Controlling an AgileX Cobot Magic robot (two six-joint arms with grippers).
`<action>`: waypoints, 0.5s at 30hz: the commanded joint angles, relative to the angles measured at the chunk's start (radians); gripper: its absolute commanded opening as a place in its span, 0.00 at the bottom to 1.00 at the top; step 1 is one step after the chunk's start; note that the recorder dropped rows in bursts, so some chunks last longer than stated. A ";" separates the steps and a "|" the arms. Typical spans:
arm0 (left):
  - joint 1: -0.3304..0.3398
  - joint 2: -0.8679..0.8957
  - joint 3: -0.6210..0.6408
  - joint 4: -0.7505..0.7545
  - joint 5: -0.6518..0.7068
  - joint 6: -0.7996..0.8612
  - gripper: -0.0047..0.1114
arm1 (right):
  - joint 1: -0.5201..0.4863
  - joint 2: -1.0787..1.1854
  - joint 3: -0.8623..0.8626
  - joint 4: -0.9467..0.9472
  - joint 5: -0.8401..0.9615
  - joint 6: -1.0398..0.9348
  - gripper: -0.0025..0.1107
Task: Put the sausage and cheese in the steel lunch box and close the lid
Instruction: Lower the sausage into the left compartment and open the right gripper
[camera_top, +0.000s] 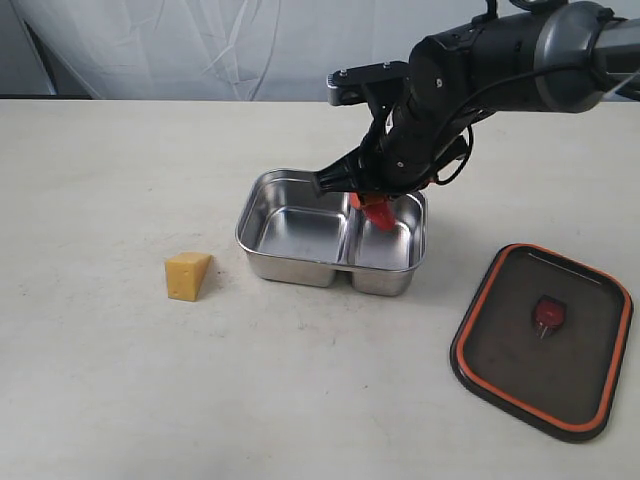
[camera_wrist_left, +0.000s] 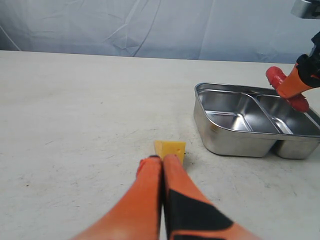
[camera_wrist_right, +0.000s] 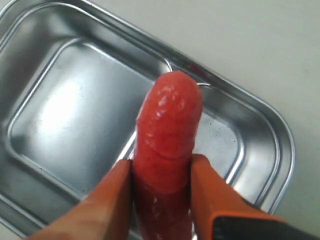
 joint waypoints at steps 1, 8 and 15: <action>0.000 -0.005 0.001 0.002 0.000 -0.003 0.04 | -0.005 -0.003 -0.006 -0.006 -0.018 0.003 0.02; 0.000 -0.005 0.001 0.002 0.000 -0.003 0.04 | 0.011 -0.003 -0.006 0.182 -0.133 -0.104 0.02; 0.000 -0.005 0.001 0.005 0.000 -0.003 0.04 | 0.059 0.053 -0.006 0.179 -0.177 -0.191 0.02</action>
